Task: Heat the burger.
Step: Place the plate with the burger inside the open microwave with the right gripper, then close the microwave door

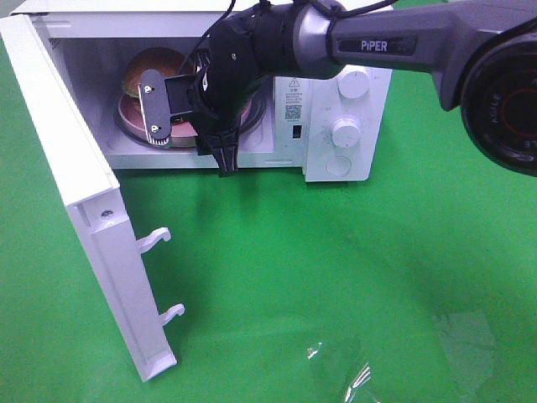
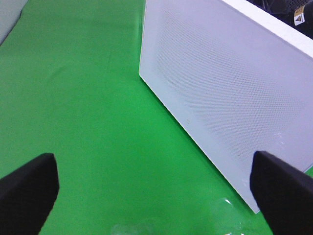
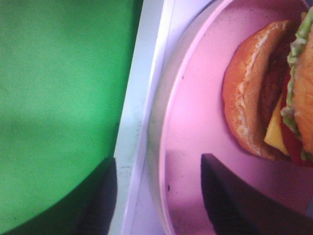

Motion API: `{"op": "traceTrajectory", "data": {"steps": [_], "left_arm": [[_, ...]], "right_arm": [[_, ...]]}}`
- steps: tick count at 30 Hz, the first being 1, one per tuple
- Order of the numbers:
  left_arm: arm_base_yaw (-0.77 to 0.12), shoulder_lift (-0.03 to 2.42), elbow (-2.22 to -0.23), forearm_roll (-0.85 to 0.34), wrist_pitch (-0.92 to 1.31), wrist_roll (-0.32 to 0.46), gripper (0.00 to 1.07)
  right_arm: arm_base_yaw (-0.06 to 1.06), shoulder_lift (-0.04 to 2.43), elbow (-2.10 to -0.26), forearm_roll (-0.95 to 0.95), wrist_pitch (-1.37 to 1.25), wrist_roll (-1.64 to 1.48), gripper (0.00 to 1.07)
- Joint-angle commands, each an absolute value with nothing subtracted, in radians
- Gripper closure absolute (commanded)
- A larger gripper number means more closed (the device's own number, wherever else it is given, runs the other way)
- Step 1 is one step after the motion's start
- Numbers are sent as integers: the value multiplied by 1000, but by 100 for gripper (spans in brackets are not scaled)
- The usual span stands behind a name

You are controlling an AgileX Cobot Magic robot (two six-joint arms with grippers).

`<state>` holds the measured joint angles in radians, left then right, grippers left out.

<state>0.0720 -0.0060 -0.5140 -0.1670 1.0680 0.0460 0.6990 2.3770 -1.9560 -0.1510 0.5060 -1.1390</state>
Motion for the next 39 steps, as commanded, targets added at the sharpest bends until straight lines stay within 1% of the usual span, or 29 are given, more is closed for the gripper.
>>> {"op": "traceTrajectory", "data": {"steps": [1,6,7,8,9,10,12,15,16,17,18,19,20,21,24,26,31,33,34,39], "left_arm": [[74,-20,-514,-168,1066,44,8],[74,-20,-514,-168,1066,44,8],[74,-20,-514,-168,1066,44,8],[74,-20,-514,-168,1066,44,8],[74,-20,-514,-168,1066,44,8],[74,-20,-514,-168,1066,44,8],[74,-20,-514,-168,1066,44,8],[74,-20,-514,-168,1066,44,8],[74,-20,-514,-168,1066,44,8],[74,-20,-514,-168,1066,44,8],[74,-20,-514,-168,1066,44,8],[74,-20,-514,-168,1066,44,8],[74,-20,-514,-168,1066,44,8],[74,-20,-514,-168,1066,44,8],[74,-20,-514,-168,1066,44,8],[74,-20,-514,-168,1066,44,8],[74,-20,-514,-168,1066,44,8],[74,-20,-514,-168,1066,44,8],[74,-20,-514,-168,1066,44,8],[74,-20,-514,-168,1066,44,8]], "right_arm": [[694,2348,-1942,-132,510,-1126,47],[695,2299,-1857,-133,463,-1137,45],[695,2272,-1801,-133,437,-1140,45],[695,2272,-1801,-133,437,-1140,45],[695,2243,-1740,-133,414,-1160,45],[695,2243,-1740,-133,414,-1160,45],[695,2183,-1637,-133,346,-1188,42],[695,2170,-1613,-133,337,-1188,41],[695,2136,-1568,-139,318,-1188,37],[695,2136,-1568,-139,318,-1188,37],[695,2107,-1531,-153,302,-1188,34],[695,2107,-1531,-153,302,-1188,34],[695,2078,-1498,-159,293,-1188,31],[695,2063,-1481,-161,290,-1188,30],[695,2038,-1449,-163,283,-1183,30],[689,1989,-1390,-164,279,-1157,31],[683,1948,-1341,-170,274,-1155,31],[677,1897,-1275,-170,264,-1151,31],[677,1897,-1275,-170,264,-1151,31],[666,1827,-1191,-170,243,-1052,31]]}}
